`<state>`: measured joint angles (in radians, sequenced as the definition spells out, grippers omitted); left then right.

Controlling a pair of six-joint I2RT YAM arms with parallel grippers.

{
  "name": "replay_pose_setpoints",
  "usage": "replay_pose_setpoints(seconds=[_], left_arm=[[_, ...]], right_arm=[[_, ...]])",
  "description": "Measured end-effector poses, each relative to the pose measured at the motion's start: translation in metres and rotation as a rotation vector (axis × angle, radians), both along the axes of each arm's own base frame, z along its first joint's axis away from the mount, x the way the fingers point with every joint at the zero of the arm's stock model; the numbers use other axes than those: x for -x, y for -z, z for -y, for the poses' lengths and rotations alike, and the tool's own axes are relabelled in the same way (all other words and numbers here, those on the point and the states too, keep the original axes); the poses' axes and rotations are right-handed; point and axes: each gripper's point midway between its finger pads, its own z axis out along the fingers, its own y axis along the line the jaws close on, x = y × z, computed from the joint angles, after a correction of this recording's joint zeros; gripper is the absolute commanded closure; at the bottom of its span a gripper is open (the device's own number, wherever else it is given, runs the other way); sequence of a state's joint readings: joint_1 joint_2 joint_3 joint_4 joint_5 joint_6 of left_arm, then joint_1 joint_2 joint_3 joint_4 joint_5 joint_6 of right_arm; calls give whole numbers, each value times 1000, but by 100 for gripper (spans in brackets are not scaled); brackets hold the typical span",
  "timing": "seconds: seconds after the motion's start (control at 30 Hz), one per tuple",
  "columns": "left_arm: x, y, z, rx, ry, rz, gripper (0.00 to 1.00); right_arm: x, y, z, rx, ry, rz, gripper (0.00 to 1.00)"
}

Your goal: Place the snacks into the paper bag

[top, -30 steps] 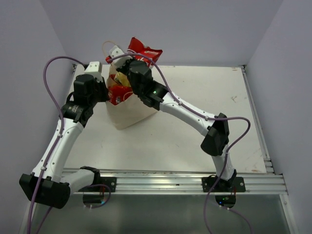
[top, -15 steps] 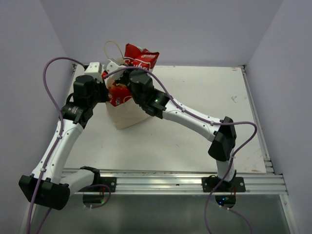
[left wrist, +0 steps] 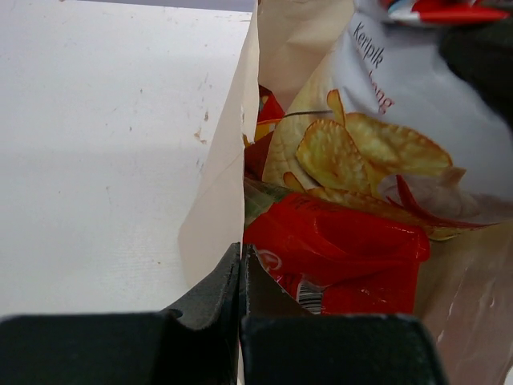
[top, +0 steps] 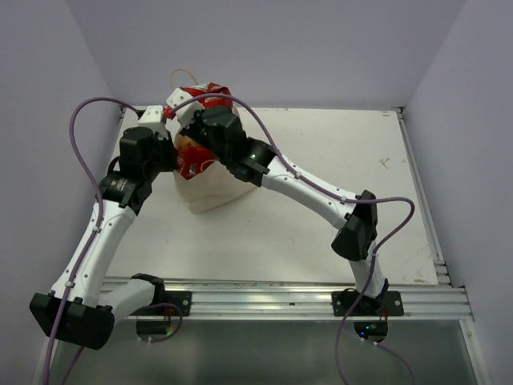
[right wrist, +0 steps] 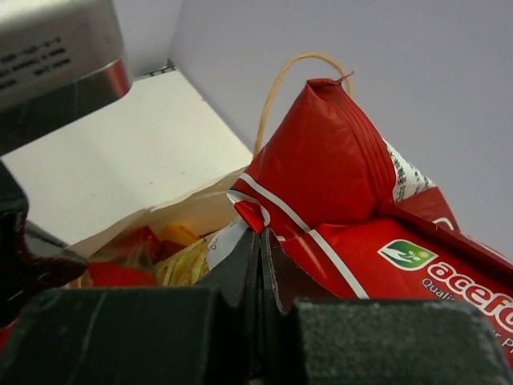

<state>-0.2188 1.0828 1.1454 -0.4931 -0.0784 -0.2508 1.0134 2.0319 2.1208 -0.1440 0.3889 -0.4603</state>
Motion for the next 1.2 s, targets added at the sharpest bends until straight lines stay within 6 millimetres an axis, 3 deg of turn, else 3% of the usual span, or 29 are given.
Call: replay_pose_setpoints(seconds=[0.23, 0.5, 0.73, 0.8, 0.87, 1.07, 1.2], left_arm=[[2, 2, 0, 2, 3, 2, 100], [2, 4, 0, 3, 4, 2, 100], [3, 2, -1, 3, 0, 11, 100], [3, 2, -1, 2, -2, 12, 100], [3, 2, -1, 2, -5, 13, 100], [2, 2, -4, -5, -20, 16, 100], [1, 1, -8, -12, -40, 20, 100]], right_arm=[[18, 30, -19, -13, -109, -158, 100], [25, 57, -39, -42, -192, -300, 100], [16, 60, -35, -84, -190, -363, 100], [16, 60, -34, -90, -181, -369, 63], [17, 57, -33, -96, -178, -373, 39], [30, 30, -11, -95, -167, -369, 32], [39, -9, 16, -152, -143, -322, 26]])
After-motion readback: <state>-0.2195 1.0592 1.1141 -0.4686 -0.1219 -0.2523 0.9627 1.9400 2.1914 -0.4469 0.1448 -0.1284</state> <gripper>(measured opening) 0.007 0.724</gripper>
